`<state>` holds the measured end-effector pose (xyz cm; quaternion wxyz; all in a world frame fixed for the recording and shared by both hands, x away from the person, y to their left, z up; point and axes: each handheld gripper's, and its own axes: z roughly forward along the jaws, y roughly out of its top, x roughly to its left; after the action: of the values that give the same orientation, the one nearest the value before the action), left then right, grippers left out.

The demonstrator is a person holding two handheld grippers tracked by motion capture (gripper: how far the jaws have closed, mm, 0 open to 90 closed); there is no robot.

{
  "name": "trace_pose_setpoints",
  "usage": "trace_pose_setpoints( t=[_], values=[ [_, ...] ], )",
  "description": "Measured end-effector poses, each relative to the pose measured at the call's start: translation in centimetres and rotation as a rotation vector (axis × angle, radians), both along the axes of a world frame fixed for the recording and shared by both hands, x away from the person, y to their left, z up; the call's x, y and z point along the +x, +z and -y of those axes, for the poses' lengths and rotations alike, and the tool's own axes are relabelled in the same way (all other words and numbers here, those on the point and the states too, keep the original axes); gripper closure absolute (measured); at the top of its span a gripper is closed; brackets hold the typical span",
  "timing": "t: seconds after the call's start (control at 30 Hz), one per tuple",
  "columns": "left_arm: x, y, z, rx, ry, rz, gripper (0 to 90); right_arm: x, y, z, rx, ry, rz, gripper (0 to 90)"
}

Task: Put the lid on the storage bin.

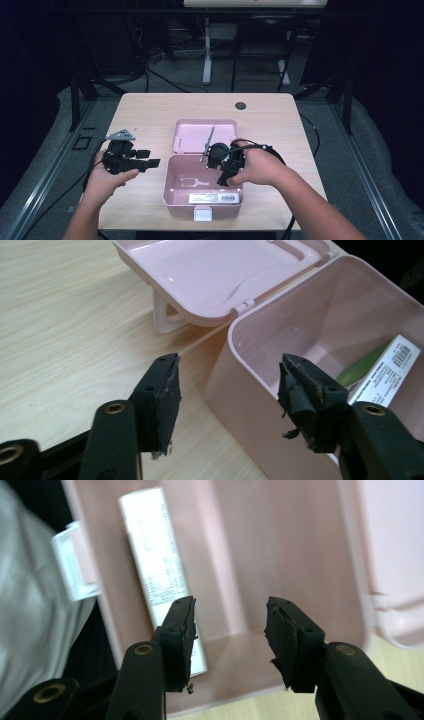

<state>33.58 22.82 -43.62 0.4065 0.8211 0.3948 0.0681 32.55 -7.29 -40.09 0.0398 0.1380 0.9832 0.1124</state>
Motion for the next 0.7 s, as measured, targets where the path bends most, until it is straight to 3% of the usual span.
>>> trace_pose_setpoints(
  t=[0.07, 0.2, 0.47, 0.6, 0.7],
  values=[
    [0.0, -0.1, 0.1, 0.001, -0.004, 0.014, 40.8, 0.6, 0.2, 0.7, 0.030, -0.046, 0.022, 54.4],
    [0.0, -0.4, 0.4, -0.001, -0.021, -0.001, 43.8, 1.4, 0.5, 1.8, 0.077, -0.134, 0.052, 55.4],
    [0.3, -0.8, 0.6, -0.036, -0.008, 0.019, 46.3, 2.9, 0.0, 3.2, 0.153, -0.253, 0.079, 57.6],
    [0.4, -1.2, 0.6, -0.045, -0.007, 0.020, 46.8, 3.9, -0.4, 4.0, 0.243, -0.311, 0.108, 62.3],
    [0.4, -1.3, 0.8, -0.057, -0.021, 0.023, 46.9, 4.5, -0.8, 4.3, 0.269, -0.349, 0.104, 61.6]
  ],
)
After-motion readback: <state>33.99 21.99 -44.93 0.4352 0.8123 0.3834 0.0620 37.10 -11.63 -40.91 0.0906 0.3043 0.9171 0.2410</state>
